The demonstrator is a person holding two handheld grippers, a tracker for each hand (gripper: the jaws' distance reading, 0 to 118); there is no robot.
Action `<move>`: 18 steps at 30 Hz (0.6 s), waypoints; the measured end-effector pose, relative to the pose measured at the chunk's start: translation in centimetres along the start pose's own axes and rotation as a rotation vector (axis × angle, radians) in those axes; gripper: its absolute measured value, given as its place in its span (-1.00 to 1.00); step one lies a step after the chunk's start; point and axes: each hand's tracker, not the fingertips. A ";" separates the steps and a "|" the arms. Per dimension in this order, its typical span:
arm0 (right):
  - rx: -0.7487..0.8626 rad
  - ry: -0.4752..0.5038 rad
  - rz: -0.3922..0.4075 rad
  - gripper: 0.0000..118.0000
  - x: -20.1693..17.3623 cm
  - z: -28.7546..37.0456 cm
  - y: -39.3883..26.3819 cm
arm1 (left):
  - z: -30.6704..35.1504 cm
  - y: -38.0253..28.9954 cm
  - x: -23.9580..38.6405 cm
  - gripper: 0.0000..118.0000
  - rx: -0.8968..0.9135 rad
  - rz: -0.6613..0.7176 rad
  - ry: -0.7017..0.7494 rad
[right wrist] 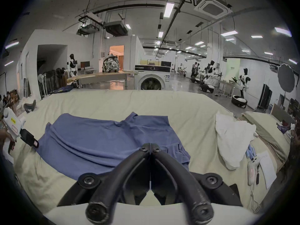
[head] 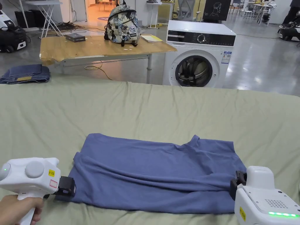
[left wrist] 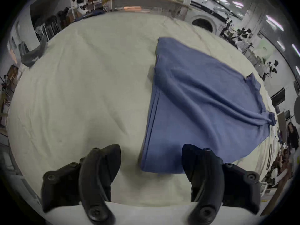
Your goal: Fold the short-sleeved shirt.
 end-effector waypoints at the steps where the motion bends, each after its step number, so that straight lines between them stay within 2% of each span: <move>1: -0.007 -0.003 0.000 -1.00 0.1 -0.1 -0.1 | -0.3 -0.4 0.5 0.32 -0.018 -0.028 0.015; 3: -0.021 -0.008 0.003 -1.00 0.3 -0.3 -0.4 | 0.0 -1.5 2.1 0.20 0.020 -0.122 0.093; 4: -0.025 -0.011 0.003 -1.00 0.4 -0.3 -0.6 | 0.3 -1.9 2.7 0.03 0.026 -0.144 0.112; 6: -0.038 -0.018 0.003 -1.00 0.6 -0.5 -0.8 | 0.8 -2.5 3.5 -0.50 0.042 -0.136 0.080; 7: -0.046 -0.019 -0.001 -1.00 0.9 -0.8 -1.1 | 1.1 -2.8 4.0 -0.90 0.047 -0.137 0.063; 9: -0.057 -0.019 -0.009 -1.00 1.1 -1.0 -1.3 | 0.9 -2.0 3.2 -0.95 0.059 -0.158 0.005; 11: -0.072 -0.018 -0.011 -1.00 1.3 -1.5 -1.9 | 1.2 -2.7 3.5 -0.95 0.070 -0.174 0.045; 15: -0.103 -0.021 -0.024 -1.00 2.6 -1.3 -2.1 | 1.9 -3.5 1.8 -0.95 0.134 -0.089 -0.002; 18: -0.161 0.007 -0.064 -1.00 4.4 -1.8 -2.0 | 2.9 -4.7 1.0 -0.95 0.200 -0.071 -0.008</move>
